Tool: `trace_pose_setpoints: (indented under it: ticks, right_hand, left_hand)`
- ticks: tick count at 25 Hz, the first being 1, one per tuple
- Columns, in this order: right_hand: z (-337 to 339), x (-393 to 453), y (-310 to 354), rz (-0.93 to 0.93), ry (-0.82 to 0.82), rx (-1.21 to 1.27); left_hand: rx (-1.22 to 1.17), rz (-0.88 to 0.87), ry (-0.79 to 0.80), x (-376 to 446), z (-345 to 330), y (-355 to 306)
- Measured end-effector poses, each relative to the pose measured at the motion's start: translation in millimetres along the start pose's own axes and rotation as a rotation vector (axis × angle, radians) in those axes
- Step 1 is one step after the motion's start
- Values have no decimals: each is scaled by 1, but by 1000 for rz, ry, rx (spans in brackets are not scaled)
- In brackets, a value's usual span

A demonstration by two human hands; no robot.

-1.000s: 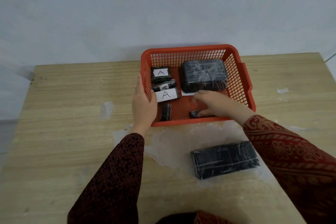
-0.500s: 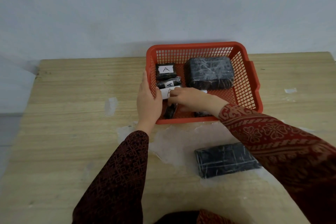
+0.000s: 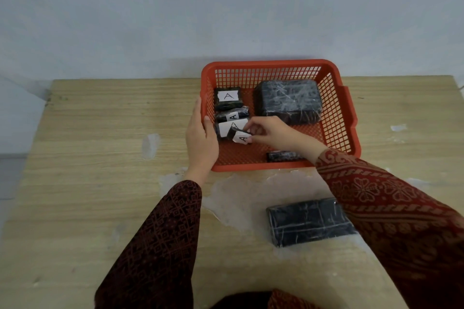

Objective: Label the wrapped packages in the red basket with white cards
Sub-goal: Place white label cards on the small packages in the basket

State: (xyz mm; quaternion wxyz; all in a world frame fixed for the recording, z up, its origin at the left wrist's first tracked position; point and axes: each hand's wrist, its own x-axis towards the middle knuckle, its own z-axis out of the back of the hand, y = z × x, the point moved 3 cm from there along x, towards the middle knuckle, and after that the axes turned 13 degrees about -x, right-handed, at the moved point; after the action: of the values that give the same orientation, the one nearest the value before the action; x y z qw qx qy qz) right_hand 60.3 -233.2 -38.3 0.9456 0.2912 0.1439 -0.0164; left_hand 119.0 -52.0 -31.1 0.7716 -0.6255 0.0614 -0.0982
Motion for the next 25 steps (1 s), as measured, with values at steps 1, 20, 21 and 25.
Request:
trace_pose_setpoints:
  ticks: [1, 20, 21, 25]
  right_hand:
    - [1, -1, -2, -45, -23, 50]
    - [25, -64, -65, -211, 298, -449]
    - [24, -67, -70, -212, 311, -410]
    - [34, -68, -69, -198, 274, -182]
  left_hand:
    - [-2, -2, 3, 0, -1, 0]
    - [-28, 24, 2, 1, 1, 0]
    - [-26, 28, 10, 1, 0, 0]
    - [-18, 24, 10, -1, 0, -1]
